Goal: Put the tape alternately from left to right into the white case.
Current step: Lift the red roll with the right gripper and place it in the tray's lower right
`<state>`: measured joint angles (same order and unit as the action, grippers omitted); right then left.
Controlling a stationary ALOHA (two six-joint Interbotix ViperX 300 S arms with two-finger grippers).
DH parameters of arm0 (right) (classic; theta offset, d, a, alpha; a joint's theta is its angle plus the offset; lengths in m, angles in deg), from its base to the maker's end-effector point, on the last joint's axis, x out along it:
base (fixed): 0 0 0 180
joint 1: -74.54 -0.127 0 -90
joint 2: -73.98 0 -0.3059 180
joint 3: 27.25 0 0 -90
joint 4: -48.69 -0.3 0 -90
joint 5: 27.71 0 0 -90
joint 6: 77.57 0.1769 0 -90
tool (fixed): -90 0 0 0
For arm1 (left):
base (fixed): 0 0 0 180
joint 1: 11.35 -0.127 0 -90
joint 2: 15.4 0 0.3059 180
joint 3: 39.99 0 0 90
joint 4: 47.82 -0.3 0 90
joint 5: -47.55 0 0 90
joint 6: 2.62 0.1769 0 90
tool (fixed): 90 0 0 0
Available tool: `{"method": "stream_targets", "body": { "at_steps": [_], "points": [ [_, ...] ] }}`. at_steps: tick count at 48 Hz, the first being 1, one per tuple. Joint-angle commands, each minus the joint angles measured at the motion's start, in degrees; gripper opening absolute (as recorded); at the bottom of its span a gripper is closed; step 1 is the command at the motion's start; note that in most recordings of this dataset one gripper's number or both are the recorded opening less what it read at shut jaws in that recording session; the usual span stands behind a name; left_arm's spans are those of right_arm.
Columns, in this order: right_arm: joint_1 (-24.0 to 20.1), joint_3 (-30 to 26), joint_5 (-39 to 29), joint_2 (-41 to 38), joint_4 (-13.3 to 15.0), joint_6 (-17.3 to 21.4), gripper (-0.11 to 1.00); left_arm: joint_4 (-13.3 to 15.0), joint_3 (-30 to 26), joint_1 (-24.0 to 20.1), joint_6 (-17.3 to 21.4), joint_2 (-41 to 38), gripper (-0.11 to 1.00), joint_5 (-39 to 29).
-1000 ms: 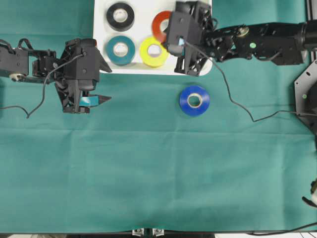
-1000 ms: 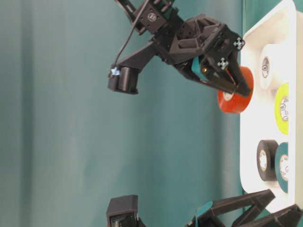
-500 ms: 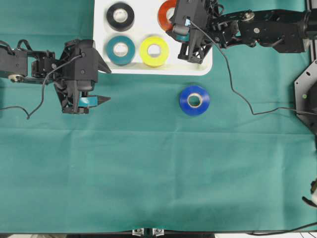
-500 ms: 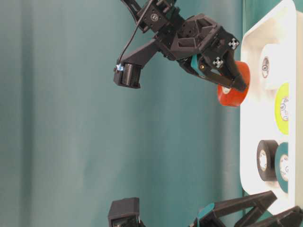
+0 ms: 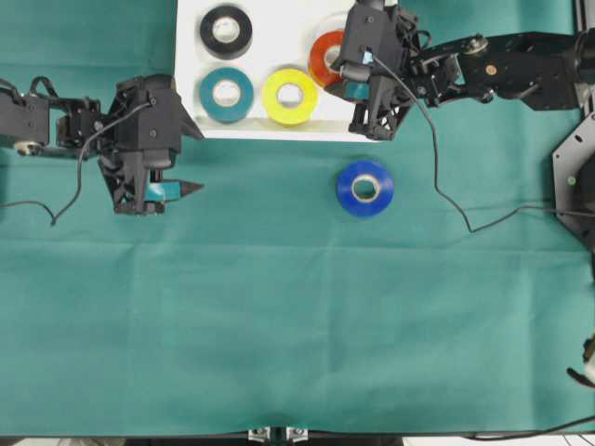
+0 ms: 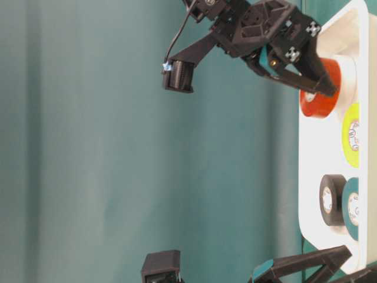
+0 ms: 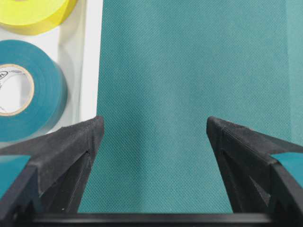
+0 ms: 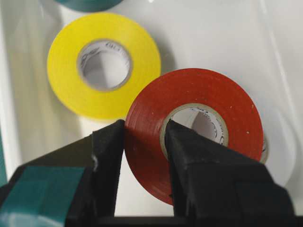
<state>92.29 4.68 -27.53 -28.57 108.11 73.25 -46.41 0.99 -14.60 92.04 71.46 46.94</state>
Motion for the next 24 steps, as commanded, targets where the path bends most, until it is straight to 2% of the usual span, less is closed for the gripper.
{"method": "stream_targets", "body": {
  "at_steps": [1, 24],
  "points": [
    [-0.26, -0.09, 1.32, 0.97, -0.26, 0.09, 0.26, 0.18, -0.62, 0.18, 0.00, 0.53, 0.65, 0.35],
    [-0.18, 2.64, 5.98, 0.97, -0.26, 0.00, 0.26, 0.18, -0.88, 0.18, 0.00, 0.53, 0.65, 0.35]
  ]
}}
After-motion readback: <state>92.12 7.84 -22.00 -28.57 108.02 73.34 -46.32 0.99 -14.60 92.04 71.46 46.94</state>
